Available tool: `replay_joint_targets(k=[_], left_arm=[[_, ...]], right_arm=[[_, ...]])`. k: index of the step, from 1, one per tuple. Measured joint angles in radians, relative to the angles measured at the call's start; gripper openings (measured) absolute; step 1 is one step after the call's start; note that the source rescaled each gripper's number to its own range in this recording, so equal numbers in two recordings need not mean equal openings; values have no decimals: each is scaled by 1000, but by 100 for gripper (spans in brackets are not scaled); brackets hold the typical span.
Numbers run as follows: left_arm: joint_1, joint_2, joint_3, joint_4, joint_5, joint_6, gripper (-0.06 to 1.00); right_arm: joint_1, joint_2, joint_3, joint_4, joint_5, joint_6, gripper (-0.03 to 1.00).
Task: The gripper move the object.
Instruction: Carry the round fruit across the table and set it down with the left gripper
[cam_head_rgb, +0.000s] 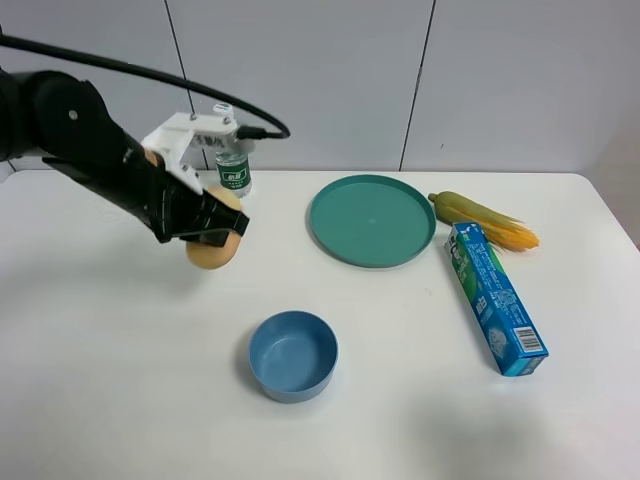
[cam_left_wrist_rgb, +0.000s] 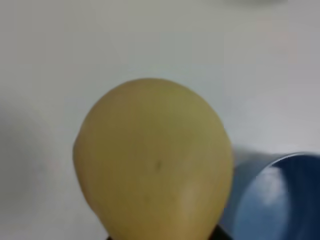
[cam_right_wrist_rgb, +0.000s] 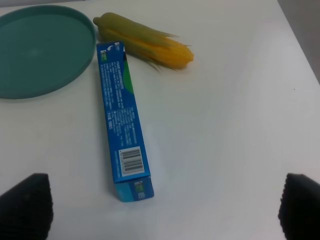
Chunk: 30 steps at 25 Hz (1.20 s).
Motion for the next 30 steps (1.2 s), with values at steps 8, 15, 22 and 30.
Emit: replay_joint_targets(k=[8,15,22,30], left_arm=[[-205,-8,-169,-53,-86,0,1],[-323,14,-176,-63,-282,1,1],[-400,164,-176,-63,-377,20,0],[-414,358,-176,-63,-504,23,0]], right_arm=[[0,0,0,0,0,0,100],[0,0,0,0,0,0,100],[0,0,0,0,0,0,100],[0,0,0,0,0,0,100]])
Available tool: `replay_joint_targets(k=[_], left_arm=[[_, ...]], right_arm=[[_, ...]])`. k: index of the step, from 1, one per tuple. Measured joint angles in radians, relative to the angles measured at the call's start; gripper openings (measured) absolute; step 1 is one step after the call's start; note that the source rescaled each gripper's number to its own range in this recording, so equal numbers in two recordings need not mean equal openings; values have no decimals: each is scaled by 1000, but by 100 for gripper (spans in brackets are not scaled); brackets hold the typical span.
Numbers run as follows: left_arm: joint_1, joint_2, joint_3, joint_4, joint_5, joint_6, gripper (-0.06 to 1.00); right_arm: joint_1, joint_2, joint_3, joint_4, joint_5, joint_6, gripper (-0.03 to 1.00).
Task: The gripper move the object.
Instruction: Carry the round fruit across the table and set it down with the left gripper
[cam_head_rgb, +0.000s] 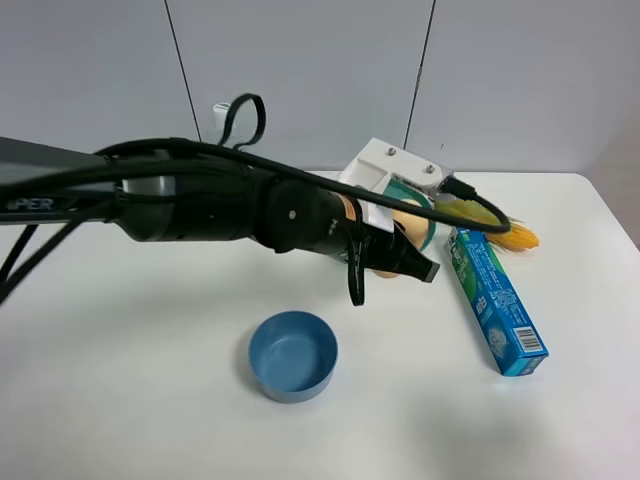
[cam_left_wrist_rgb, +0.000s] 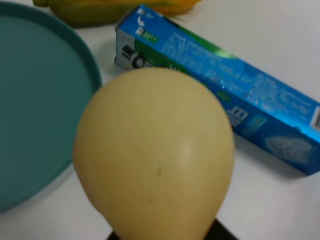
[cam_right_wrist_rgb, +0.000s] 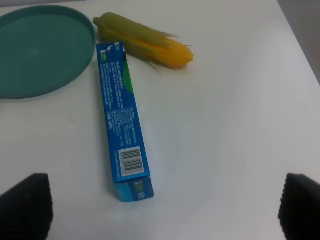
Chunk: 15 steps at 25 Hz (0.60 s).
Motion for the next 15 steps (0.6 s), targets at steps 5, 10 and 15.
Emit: replay_joint_targets(k=[5,10,15], left_arm=[[-4,78,0,0,-15,0,0],[-32,107,0,21,-37,0,0],[-38,115,0,26,-65,0,0]], right_arm=[[0,0,0,0,0,0,100],[0,0,0,0,0,0,100],[0,0,0,0,0,0,100]])
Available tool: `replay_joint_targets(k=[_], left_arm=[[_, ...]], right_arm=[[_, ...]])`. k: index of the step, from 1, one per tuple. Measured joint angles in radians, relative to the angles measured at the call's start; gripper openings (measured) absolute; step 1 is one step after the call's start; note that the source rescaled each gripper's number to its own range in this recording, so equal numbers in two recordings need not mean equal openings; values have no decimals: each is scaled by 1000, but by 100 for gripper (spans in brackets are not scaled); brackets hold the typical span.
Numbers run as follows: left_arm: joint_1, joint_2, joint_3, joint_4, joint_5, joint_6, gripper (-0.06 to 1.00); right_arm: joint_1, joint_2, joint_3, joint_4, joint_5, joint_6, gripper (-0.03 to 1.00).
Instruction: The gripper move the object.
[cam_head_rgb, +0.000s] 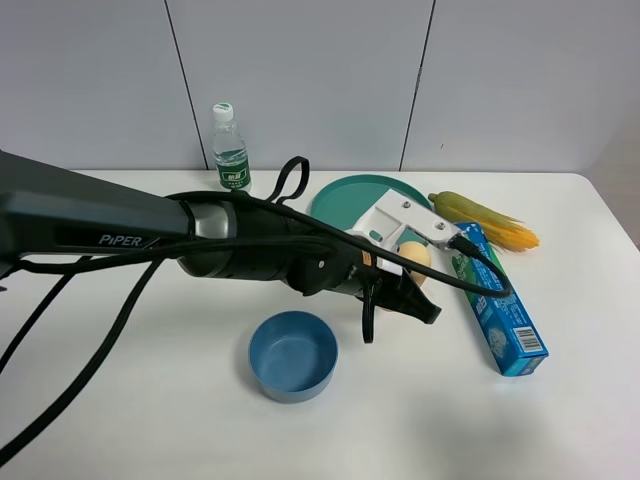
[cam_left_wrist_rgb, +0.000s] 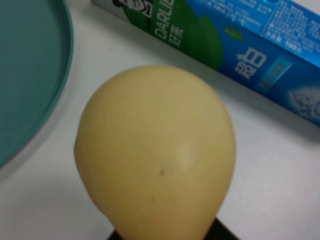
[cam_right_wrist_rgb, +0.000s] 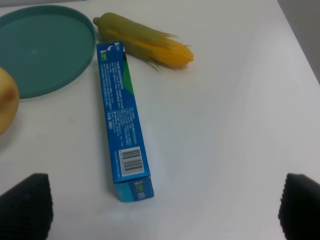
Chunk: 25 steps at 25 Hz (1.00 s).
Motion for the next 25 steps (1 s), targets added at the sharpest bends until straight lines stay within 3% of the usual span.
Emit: replay_joint_targets(k=[4,9,12,25], left_arm=[[0,0,0,0,-10,0,9],[0,0,0,0,-10,-28,65],[0,0,0,0,-20,-68,82],[21,-109,0,41,3,-85,86]], right_arm=[[0,0,0,0,0,0,100],[0,0,0,0,0,0,100],[0,0,0,0,0,0,100],[0,0,0,0,-1,0,100]])
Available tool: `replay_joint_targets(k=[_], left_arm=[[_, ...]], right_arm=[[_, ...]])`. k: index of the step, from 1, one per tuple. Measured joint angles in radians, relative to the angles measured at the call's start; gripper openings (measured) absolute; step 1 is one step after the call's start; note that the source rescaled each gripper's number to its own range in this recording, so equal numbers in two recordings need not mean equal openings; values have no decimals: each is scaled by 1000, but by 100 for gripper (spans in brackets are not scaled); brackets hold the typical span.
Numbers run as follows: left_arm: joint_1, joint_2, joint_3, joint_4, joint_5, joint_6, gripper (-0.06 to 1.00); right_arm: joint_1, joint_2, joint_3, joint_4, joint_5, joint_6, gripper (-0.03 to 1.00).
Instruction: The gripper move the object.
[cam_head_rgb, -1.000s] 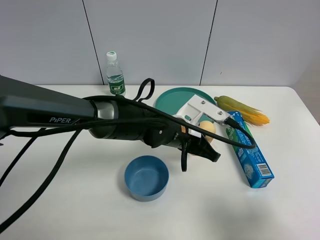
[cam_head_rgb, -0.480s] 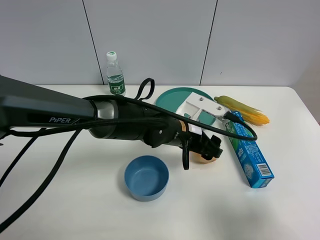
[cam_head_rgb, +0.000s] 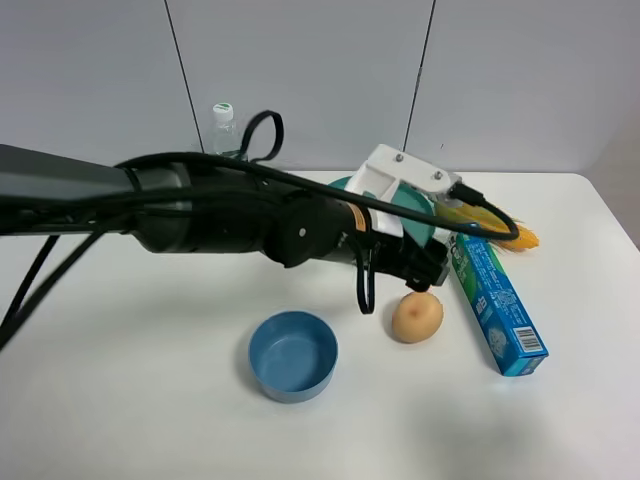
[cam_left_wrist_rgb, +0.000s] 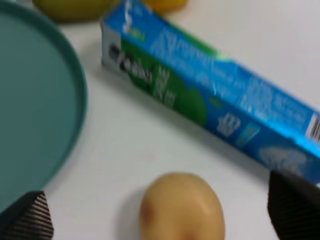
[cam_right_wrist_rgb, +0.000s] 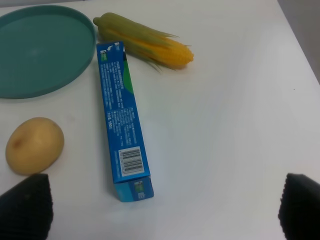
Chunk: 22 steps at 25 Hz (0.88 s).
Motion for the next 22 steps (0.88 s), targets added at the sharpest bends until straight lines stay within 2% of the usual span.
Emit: replay_joint_targets(k=[5,9,12,15,18,19,22], left_arm=[[79,-101,0,101,12,0,86],[196,-174,0,214,66,0,86],[306,-228,0,294,143,0,86],[414,-286,0,338,217,0,86],[530,-345,0,349,272,0,86],[608,-386,0,353,309,0,86],[721,-448,1,355,365,0,86]], right_arm=[[0,0,0,0,0,0,100],[0,0,0,0,0,0,100],[0,0,0,0,0,0,100],[0,0,0,0,0,0,100],[0,0,0,0,0,0,100],[0,0,0,0,0,0,100],[0,0,0,0,0,0,100]])
